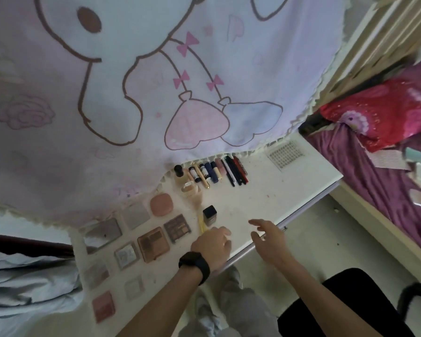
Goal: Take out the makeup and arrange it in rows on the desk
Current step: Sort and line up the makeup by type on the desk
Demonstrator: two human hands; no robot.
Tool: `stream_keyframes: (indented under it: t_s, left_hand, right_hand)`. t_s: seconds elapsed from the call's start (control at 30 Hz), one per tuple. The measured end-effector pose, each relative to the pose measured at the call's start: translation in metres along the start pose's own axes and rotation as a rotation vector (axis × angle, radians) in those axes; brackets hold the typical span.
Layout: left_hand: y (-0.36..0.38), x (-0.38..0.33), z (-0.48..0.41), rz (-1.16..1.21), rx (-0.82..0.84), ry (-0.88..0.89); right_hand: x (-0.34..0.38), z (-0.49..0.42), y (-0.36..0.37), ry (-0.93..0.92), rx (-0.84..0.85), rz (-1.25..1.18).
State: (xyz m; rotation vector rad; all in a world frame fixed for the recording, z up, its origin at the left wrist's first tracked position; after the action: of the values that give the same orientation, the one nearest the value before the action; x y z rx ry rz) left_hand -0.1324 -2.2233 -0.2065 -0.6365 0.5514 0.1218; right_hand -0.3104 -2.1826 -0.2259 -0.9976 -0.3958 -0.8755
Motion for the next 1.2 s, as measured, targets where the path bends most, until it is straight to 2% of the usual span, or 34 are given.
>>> stream_keyframes:
  t_s: [0.2, 0.43, 0.53, 0.83, 1.07, 1.2]
  left_hand:
    - [-0.054, -0.101, -0.021, -0.032, -0.110, 0.246]
    - [-0.074, -0.191, -0.089, -0.109, -0.128, 0.323]
    - [-0.070, -0.212, -0.138, -0.097, -0.090, 0.279]
    - [-0.047, -0.236, -0.273, -0.190, -0.034, -0.005]
    - [-0.044, -0.224, -0.310, -0.242, -0.090, -0.109]
    - [-0.040, -0.207, -0.319, -0.205, -0.133, -0.095]
  right_hand:
    - [0.002, 0.019, -0.098, 0.003, -0.232, -0.006]
    - [-0.022, -0.010, -0.189, -0.009, -0.340, -0.039]
    - [-0.047, -0.049, -0.219, 0.005, -0.305, -0.028]
    - [-0.107, -0.192, -0.285, 0.052, 0.013, 0.158]
    - [-0.130, -0.258, -0.281, 0.013, 0.177, 0.260]
    - [-0.133, -0.269, -0.269, -0.072, 0.210, 0.342]
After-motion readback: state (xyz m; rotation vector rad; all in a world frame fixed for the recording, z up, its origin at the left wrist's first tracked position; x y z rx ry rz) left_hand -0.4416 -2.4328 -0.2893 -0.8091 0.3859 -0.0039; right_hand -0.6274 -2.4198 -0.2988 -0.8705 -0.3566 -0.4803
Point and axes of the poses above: each hand's wrist, its own z-axis away from the middle knuckle, its own y-axis out of the palm, x = y × z, the point moved 4 cm from there along -z, towards the middle knuckle, and after that the axes turned 12 degrees about x, right-handed, at the moved point
